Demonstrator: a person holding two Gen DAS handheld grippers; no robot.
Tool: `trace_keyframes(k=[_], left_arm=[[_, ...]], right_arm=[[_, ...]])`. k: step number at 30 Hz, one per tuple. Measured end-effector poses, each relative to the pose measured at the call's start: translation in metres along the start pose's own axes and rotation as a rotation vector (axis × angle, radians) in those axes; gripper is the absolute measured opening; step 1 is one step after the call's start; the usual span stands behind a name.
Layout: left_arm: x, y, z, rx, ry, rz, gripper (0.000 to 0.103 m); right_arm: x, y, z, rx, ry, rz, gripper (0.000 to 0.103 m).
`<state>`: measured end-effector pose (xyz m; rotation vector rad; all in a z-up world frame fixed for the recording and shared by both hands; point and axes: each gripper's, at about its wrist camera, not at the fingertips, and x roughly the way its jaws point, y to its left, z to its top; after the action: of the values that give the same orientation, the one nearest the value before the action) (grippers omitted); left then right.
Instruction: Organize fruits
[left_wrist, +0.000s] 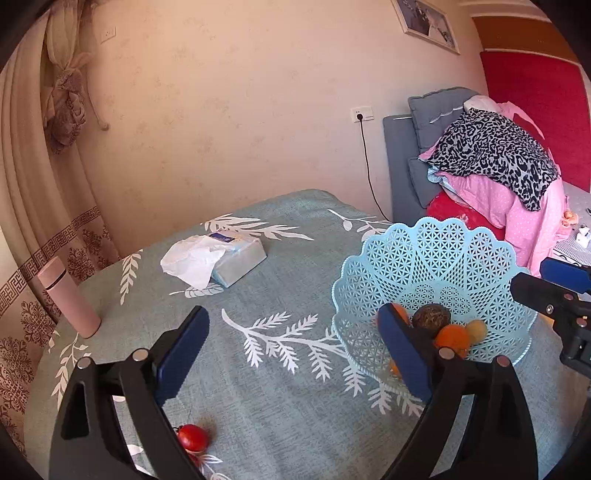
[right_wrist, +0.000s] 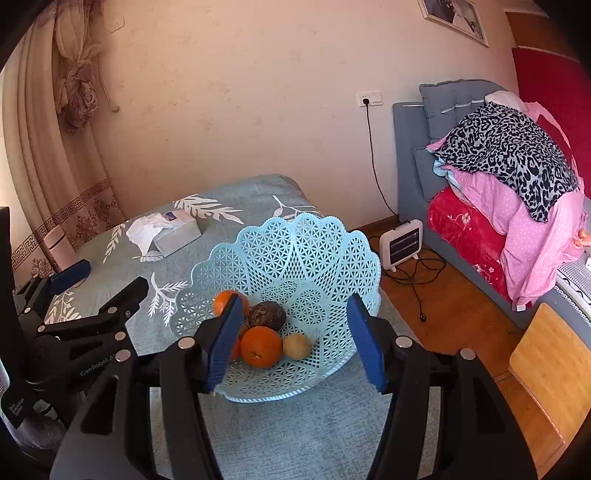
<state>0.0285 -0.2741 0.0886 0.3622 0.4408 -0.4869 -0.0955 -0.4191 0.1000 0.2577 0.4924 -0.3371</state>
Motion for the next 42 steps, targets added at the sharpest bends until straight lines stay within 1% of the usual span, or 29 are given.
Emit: trace_keyframes(k=[4,6,8,14,18,21,26,30,34,35,36,38,42], left_arm=[[-0.008,0.017,-0.009,-0.029,0.014,0.019,0.095],[-0.013,0.025,-0.013,-0.044,0.020,0.026,0.098],[-0.017,0.036,-0.017,-0.067,0.031,0.037,0.098],[-0.034,0.079,-0.033,-0.173,0.059,0.026,0.098],[-0.046,0.105,-0.046,-0.200,0.073,0.050,0.098],[-0.052,0.125,-0.060,-0.234,0.099,0.052,0.098],[-0.056,0.150,-0.084,-0.280,0.142,0.088,0.098],[-0.056,0.162,-0.103,-0.312,0.188,0.076,0.098],[-0.054,0.166,-0.120,-0.335,0.225,0.052,0.098],[-0.052,0.166,-0.124,-0.333,0.234,0.043,0.094],[-0.050,0.164,-0.127,-0.330,0.246,0.032,0.087],[-0.046,0.162,-0.135,-0.330,0.273,0.004,0.079],[-0.041,0.159,-0.145,-0.351,0.303,-0.044,0.070]], right_arm=[[-0.002,0.016,0.000,-0.034,0.006,0.025,0.062],[-0.003,0.025,0.000,-0.050,0.010,0.039,0.067],[-0.004,0.035,-0.001,-0.067,0.014,0.053,0.069],[-0.004,0.066,-0.006,-0.120,0.037,0.108,0.070],[-0.003,0.084,-0.013,-0.155,0.060,0.139,0.070],[-0.001,0.096,-0.018,-0.178,0.079,0.164,0.070],[0.005,0.111,-0.026,-0.189,0.124,0.210,0.070],[0.007,0.121,-0.034,-0.215,0.149,0.228,0.070],[0.011,0.128,-0.041,-0.225,0.180,0.253,0.070],[0.012,0.129,-0.043,-0.227,0.186,0.256,0.070],[0.013,0.131,-0.044,-0.231,0.192,0.257,0.070],[0.015,0.133,-0.047,-0.236,0.203,0.261,0.070],[0.018,0.137,-0.052,-0.244,0.225,0.272,0.070]])
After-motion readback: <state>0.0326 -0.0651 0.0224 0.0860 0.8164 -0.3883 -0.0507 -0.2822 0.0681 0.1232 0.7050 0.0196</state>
